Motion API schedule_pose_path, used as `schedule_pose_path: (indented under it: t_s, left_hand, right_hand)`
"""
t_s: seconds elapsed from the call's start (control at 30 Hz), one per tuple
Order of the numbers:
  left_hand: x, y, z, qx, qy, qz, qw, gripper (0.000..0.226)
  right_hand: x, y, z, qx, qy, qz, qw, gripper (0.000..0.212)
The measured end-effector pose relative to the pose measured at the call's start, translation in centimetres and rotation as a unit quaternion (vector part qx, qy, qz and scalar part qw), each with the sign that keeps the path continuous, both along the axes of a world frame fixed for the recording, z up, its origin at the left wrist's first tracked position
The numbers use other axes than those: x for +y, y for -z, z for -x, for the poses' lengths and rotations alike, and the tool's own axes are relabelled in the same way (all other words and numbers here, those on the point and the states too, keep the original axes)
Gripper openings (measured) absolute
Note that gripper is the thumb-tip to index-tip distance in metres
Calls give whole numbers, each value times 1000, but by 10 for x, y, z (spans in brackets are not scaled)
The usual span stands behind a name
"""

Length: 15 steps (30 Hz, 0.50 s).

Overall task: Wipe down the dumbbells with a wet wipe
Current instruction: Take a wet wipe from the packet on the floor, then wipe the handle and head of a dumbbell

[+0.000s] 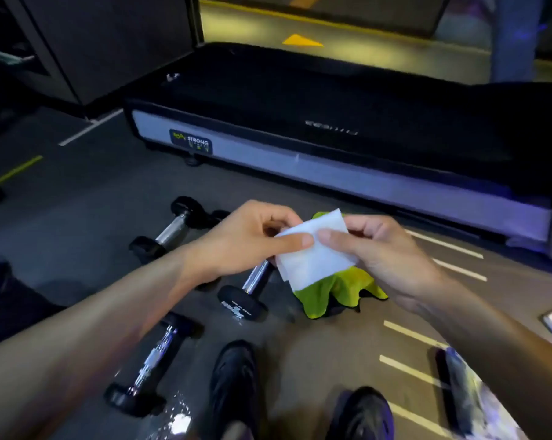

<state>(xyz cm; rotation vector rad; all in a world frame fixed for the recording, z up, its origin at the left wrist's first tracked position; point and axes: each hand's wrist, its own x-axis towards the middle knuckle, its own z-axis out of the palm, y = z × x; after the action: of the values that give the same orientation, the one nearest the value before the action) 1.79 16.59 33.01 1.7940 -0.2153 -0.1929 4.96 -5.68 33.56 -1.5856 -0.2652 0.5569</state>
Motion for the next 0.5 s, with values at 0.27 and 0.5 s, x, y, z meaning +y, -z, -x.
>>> schedule_pose_path:
  t_s: [0.27,0.5]
  left_hand:
    - [56,164,-68,145,-154,-104,972,15]
    - [65,283,-141,250,-195,-284,905,17]
  right_hand:
    - [-11,126,-36,23,135,57,989,14]
    - [1,165,-78,-39,212,70,974,12]
